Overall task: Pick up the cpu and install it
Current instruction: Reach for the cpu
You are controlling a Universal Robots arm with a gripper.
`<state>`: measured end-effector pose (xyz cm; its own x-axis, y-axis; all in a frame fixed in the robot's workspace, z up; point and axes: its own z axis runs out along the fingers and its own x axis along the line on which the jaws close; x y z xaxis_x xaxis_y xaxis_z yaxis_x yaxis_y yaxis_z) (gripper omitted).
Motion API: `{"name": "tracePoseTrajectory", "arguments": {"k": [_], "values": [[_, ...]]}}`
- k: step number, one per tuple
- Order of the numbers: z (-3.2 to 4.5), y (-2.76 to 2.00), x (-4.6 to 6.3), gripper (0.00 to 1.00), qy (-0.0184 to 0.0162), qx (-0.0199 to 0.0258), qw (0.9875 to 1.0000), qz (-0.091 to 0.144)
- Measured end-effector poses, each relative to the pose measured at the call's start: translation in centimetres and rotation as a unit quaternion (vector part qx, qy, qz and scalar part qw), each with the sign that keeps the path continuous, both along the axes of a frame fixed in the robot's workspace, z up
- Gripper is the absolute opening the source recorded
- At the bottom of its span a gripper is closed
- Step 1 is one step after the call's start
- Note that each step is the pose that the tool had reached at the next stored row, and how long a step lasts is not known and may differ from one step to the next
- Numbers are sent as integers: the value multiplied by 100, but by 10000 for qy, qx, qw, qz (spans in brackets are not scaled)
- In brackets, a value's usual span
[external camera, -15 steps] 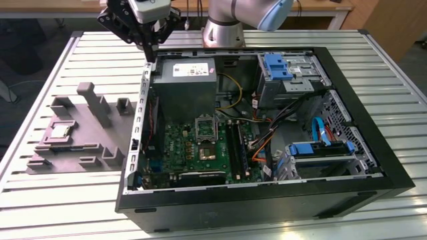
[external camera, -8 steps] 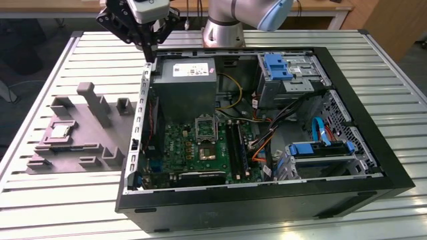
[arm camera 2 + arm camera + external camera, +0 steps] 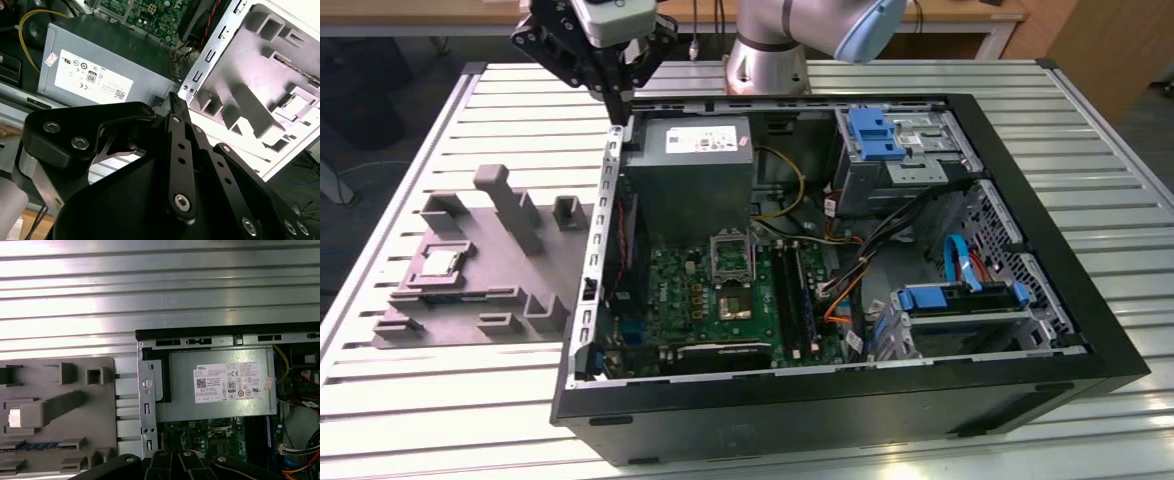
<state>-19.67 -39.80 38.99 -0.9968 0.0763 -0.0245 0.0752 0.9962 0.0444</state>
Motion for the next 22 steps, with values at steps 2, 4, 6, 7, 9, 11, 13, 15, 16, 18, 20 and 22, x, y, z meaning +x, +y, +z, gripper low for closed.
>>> {"name": "tracePoseTrajectory", "arguments": {"k": [2,4,6,7,9,11,13,15,16,18,20,22], "values": [[0,0,-6,11,0,0,10000,0],[0,0,-12,11,0,0,10000,0],[-1,0,-14,11,0,0,10000,1],[-1,0,-16,11,0,0,10000,1],[-2,0,-21,11,0,0,10000,0],[-2,0,-27,11,0,0,10000,0],[-3,0,-31,11,0,0,10000,1],[-4,0,-36,11,0,0,10000,0],[-4,0,-39,11,0,0,10000,0],[-5,0,-45,11,0,0,10000,0],[-6,0,-52,11,0,0,10000,0],[-7,0,-59,11,0,0,10000,0]]}}
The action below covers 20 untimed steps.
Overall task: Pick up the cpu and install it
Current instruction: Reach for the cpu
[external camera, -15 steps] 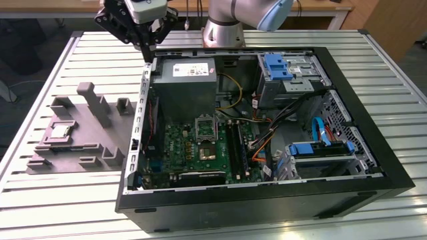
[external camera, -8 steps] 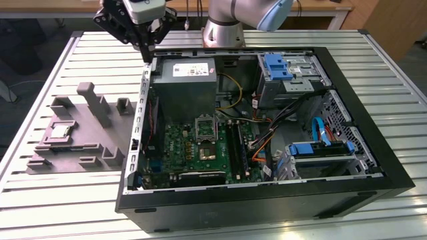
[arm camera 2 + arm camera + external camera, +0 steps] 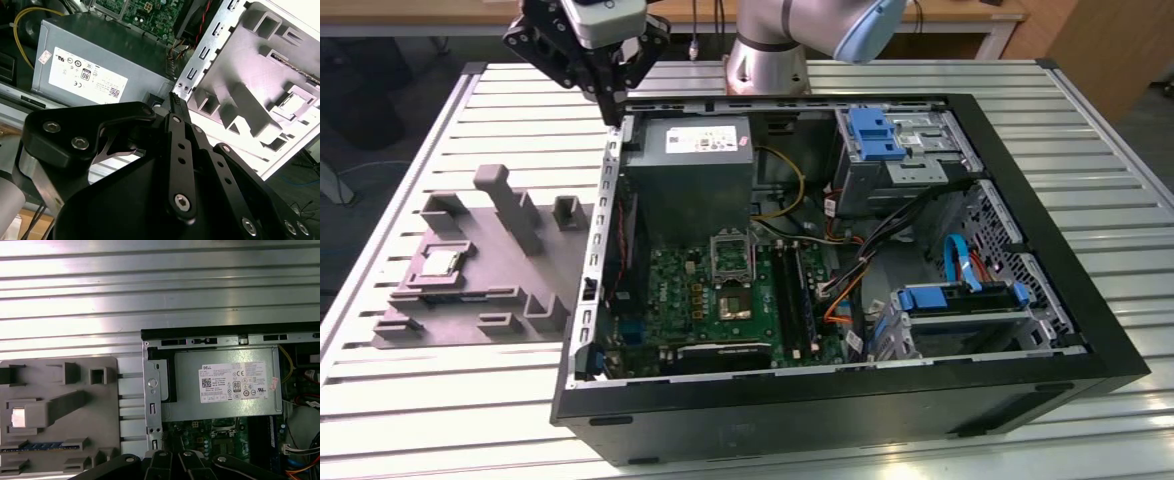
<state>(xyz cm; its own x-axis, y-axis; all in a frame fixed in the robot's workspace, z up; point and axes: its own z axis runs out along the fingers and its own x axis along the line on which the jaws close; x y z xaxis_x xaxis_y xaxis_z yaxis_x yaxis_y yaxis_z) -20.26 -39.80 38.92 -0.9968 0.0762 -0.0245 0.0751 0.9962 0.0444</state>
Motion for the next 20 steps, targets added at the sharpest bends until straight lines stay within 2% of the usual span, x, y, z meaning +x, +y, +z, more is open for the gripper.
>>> {"name": "tracePoseTrajectory", "arguments": {"k": [20], "values": [[-8,0,-60,11,0,0,10000,0]]}}
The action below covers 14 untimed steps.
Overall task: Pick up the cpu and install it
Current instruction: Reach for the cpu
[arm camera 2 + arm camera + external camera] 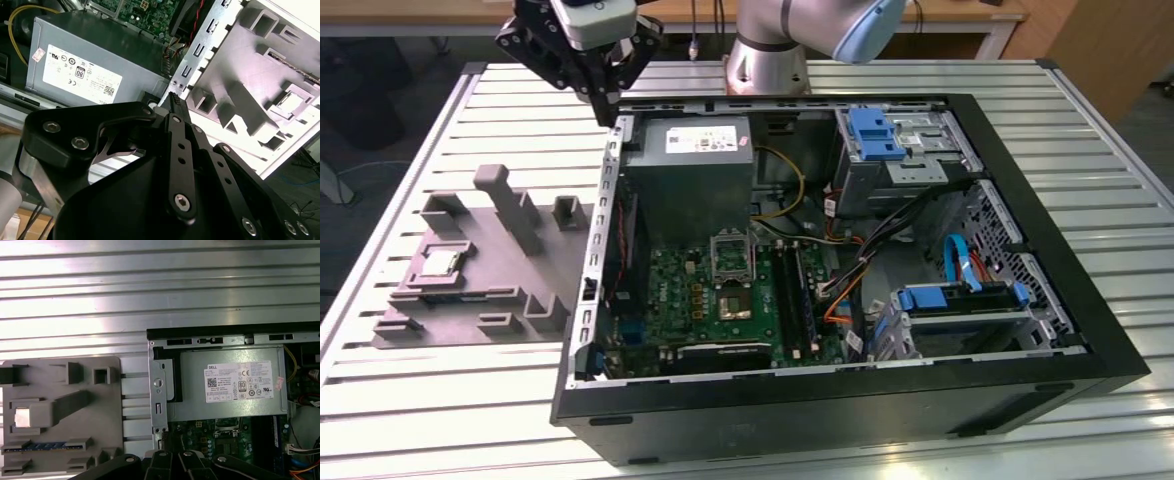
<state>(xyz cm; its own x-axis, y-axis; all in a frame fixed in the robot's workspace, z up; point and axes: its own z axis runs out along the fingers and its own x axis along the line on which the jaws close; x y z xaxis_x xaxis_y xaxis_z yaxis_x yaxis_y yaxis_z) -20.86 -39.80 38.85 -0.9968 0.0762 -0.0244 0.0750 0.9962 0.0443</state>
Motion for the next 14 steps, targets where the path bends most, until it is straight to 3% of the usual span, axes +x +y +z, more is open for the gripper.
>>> {"name": "tracePoseTrajectory", "arguments": {"k": [14], "values": [[-4,0,-92,11,0,0,10000,0]]}}
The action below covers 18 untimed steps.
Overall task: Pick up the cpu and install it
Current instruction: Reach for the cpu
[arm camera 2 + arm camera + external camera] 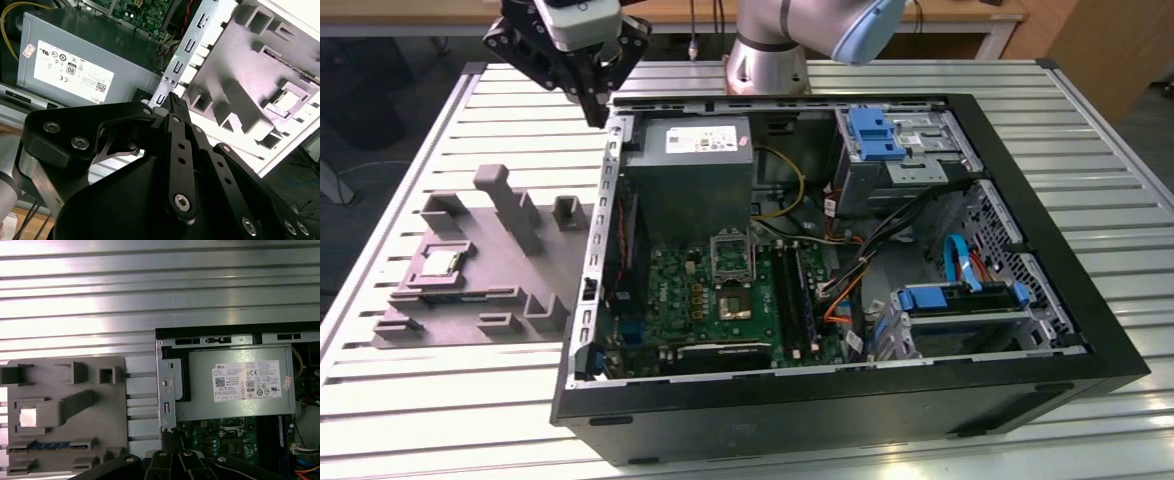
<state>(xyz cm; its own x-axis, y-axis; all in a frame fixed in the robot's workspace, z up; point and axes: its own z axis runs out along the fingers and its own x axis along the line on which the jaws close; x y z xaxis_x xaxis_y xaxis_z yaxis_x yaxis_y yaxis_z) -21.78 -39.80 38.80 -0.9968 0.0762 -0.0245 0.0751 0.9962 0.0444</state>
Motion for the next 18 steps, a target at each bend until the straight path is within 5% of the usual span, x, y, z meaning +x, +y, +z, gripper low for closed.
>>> {"name": "tracePoseTrajectory", "arguments": {"k": [18], "values": [[-13,0,-119,11,0,0,10000,0]]}}
